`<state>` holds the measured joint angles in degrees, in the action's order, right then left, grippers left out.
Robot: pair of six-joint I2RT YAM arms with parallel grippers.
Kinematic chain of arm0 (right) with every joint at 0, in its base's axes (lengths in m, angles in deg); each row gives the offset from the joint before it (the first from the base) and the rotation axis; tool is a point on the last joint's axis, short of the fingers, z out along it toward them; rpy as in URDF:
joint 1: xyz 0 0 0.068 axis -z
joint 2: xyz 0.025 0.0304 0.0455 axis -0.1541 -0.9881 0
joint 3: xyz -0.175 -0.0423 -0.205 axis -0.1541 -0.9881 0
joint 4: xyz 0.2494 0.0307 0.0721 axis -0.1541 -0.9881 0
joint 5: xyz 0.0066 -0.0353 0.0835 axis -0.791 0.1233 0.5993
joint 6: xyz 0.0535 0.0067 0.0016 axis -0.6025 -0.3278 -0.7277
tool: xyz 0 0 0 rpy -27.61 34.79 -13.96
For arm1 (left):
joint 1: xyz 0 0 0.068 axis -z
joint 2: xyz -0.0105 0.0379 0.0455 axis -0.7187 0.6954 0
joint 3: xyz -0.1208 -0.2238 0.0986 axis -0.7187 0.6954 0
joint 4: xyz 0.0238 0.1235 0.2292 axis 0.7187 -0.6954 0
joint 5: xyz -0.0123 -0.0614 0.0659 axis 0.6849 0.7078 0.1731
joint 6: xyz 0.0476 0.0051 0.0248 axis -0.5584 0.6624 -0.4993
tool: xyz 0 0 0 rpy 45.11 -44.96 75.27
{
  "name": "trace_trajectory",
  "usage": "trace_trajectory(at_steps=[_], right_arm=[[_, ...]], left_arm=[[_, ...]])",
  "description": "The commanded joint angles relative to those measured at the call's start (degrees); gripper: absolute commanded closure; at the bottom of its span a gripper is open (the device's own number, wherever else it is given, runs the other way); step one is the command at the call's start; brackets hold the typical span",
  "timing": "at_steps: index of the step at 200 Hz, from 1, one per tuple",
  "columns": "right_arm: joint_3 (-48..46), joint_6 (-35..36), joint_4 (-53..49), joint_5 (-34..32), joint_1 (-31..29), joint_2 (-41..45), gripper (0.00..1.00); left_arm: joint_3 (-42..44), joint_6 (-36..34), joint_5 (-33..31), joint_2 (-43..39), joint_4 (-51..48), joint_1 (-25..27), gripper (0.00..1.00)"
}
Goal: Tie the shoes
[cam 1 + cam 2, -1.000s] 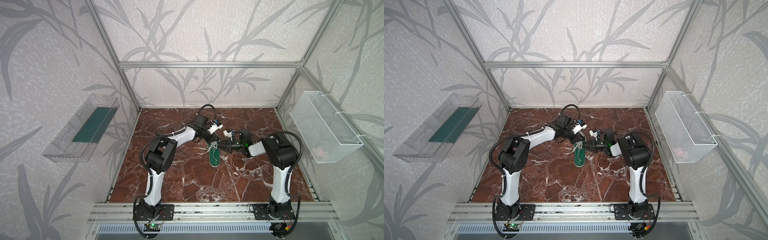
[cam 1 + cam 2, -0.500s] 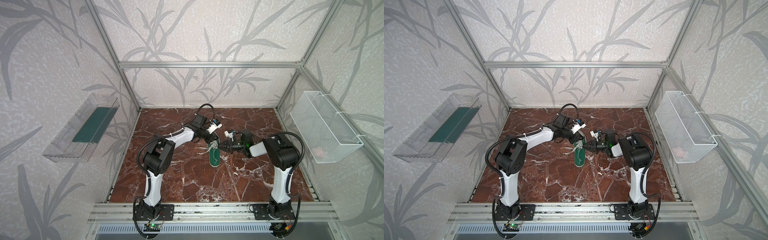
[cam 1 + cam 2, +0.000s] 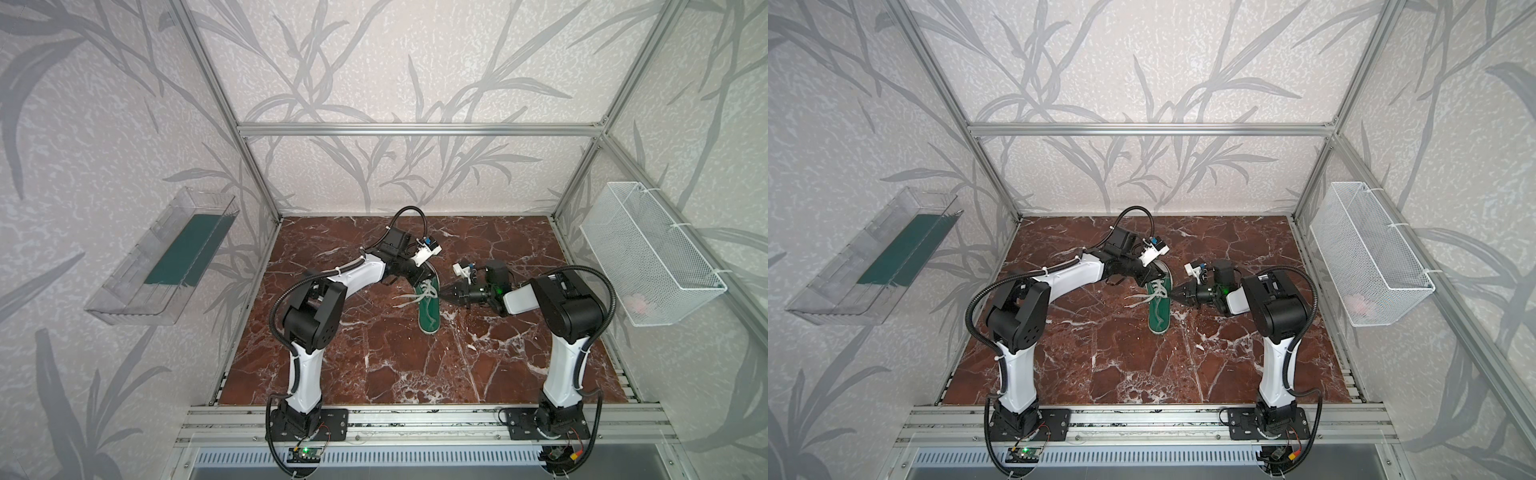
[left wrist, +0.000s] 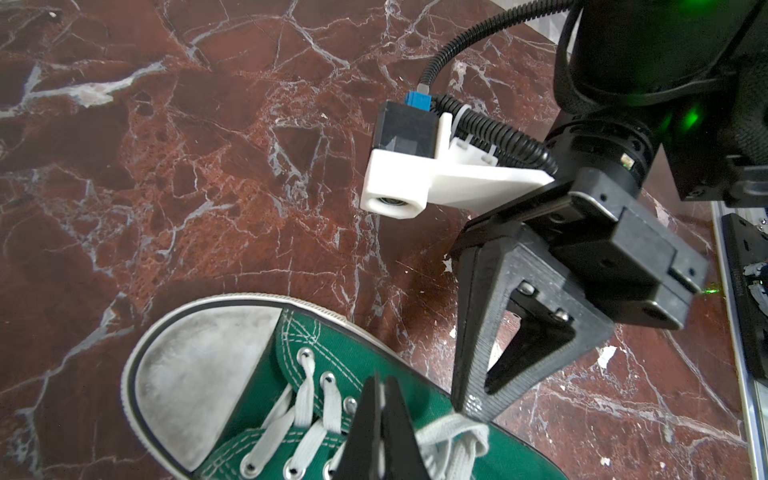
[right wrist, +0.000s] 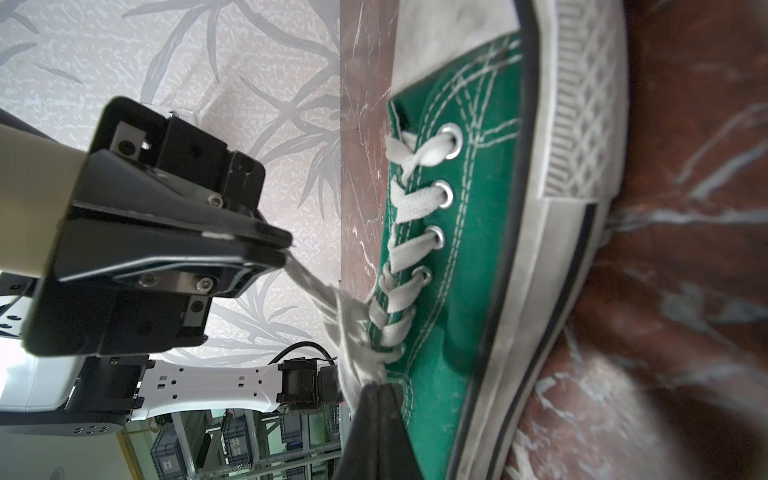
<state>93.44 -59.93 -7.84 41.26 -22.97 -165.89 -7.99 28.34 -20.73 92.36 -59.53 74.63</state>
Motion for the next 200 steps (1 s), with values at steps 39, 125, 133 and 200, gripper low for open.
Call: trace_trajectory(at_steps=[39,125,133,200], right_arm=[[-2.03,1.79,-2.34,-0.96,1.01,4.01,1.0],[-8.03,-3.31,-2.68,-12.01,0.76,9.82,1.0],[-8.71,-3.78,-2.83,-13.32,0.7,10.52,1.0],[-11.62,-4.72,-6.12,-20.62,0.4,13.75,1.0]], left_arm=[[3.32,-0.33,-1.01,-4.47,-0.33,-1.28,1.0],[6.16,-0.07,-0.51,-5.52,1.26,-1.95,1.0],[6.36,-0.07,-0.5,-5.58,1.38,-2.02,1.0],[8.12,-0.02,0.02,-6.4,2.4,-2.97,1.0]])
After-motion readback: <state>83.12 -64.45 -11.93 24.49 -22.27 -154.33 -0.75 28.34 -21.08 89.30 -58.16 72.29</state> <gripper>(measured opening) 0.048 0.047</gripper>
